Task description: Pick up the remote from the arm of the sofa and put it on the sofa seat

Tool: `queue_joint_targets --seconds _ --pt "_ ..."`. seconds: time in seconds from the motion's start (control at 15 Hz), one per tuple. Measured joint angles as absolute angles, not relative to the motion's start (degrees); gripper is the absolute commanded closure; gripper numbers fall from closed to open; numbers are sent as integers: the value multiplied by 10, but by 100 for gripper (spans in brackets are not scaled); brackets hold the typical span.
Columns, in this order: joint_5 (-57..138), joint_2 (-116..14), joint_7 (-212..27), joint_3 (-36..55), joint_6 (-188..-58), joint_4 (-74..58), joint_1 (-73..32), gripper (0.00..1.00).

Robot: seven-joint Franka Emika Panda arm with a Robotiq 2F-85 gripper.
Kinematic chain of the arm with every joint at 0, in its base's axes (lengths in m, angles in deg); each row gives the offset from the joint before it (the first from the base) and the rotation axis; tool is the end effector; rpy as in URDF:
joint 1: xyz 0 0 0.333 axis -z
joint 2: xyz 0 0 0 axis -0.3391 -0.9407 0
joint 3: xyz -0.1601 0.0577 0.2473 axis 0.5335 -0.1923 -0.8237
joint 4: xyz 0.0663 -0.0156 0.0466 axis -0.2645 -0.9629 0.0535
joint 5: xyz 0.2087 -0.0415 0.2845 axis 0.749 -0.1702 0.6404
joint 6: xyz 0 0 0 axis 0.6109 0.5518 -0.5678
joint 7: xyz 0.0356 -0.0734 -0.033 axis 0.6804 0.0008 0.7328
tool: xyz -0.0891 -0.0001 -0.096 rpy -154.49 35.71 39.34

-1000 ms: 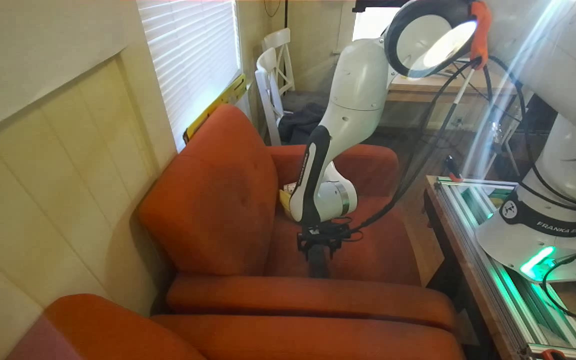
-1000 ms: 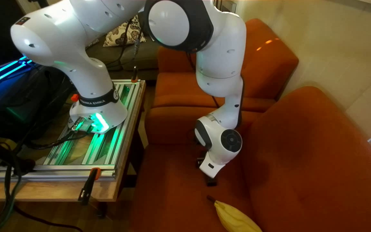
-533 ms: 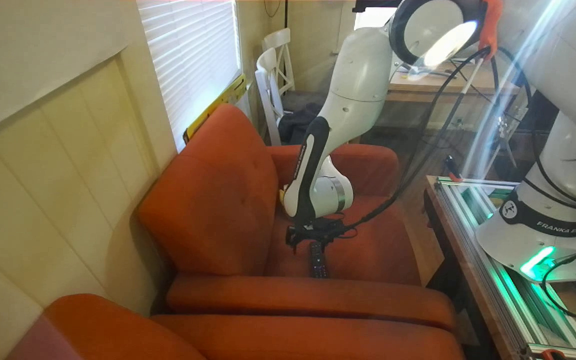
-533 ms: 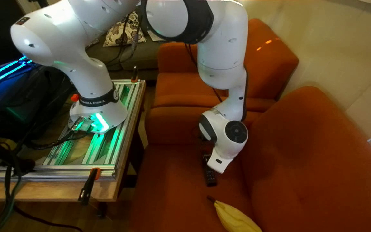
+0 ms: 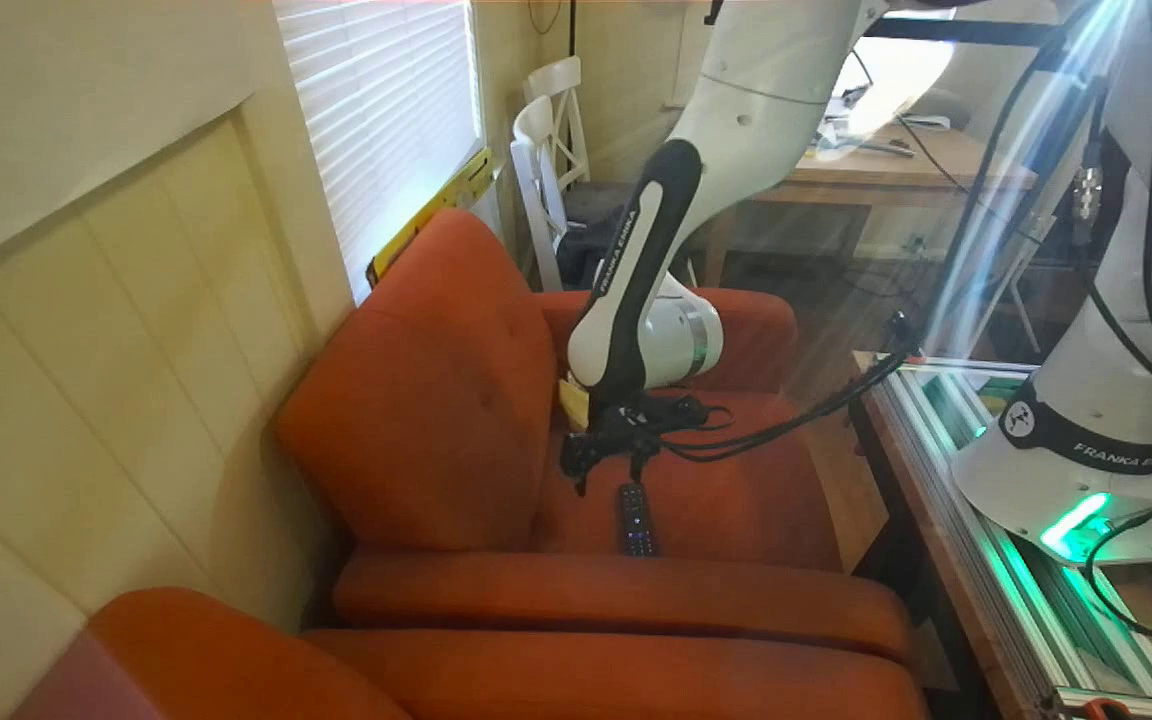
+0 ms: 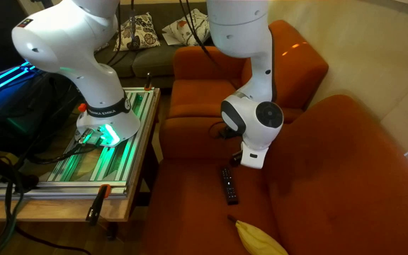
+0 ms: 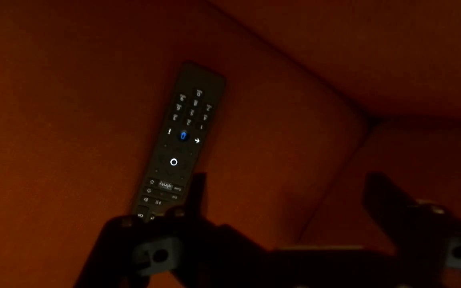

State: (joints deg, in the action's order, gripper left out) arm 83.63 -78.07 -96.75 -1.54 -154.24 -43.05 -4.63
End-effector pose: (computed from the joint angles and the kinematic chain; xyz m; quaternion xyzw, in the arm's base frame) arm 0.4575 -0.0909 0.0249 -0.8659 0.4857 0.0527 0.1077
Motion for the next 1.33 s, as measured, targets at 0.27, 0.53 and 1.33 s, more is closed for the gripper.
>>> queue_joint_targets --seconds 0.27,0.53,1.33 --pt "771 -689 -947 3 -1472 -495 -79 0" --pt "667 -613 -955 42 -1408 -535 -143 0" --pt "492 -538 -960 78 -1339 -548 -212 0"
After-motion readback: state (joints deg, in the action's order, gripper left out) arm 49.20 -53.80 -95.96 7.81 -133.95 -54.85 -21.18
